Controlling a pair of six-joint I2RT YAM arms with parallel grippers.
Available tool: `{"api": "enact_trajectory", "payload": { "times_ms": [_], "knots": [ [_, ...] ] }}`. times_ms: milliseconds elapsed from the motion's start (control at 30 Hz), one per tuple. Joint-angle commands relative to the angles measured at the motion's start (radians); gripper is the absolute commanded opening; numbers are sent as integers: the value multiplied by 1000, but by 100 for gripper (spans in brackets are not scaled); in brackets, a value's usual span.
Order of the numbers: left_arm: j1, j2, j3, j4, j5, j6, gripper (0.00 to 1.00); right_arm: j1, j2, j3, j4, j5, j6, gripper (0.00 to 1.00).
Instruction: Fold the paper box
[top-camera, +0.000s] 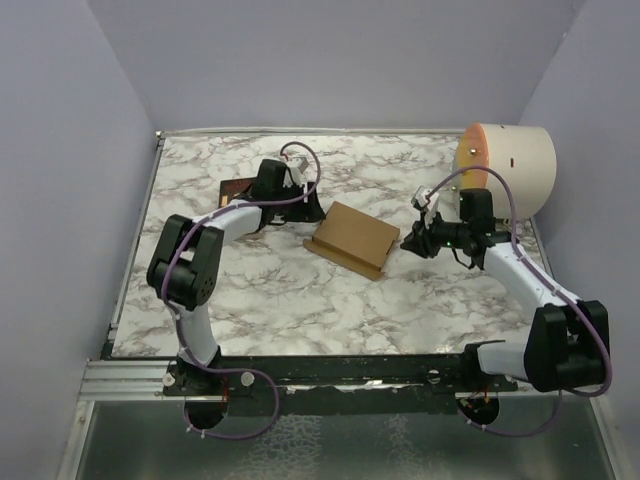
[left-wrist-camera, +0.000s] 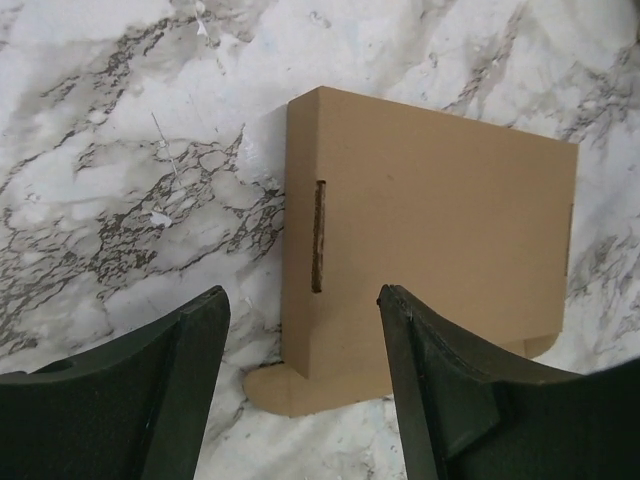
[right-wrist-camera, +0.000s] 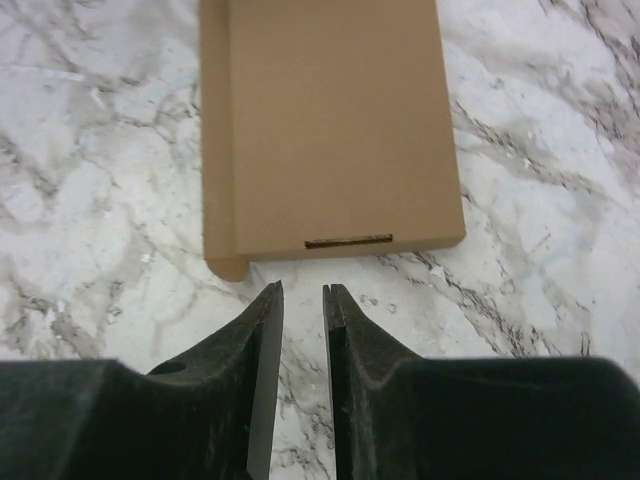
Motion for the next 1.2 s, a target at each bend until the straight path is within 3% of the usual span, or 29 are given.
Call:
{"api": "enact_trajectory", "payload": {
  "times_ms": [0,267,533,900,1033,1167],
  "knots": [
    [-3,113,102,-108,89,55,62,-5,102,39,66,181,29,23],
    [-19,240,236,-184,84,69,53,-3,350,227,157,380,-91,20],
    [-48,342,363,-233,101,94,51,3,554,383,78,378,-140,11],
    [-113,451,545,-251,142,113,52,5,391,224,-90,201,-264,8],
    [-138,415,512,-224,141,131,53,5,350,189,-126,173,-271,8],
    [-150,298,392,-148,41,171,57,5,325,179,-146,162,-251,9]
  ]
}}
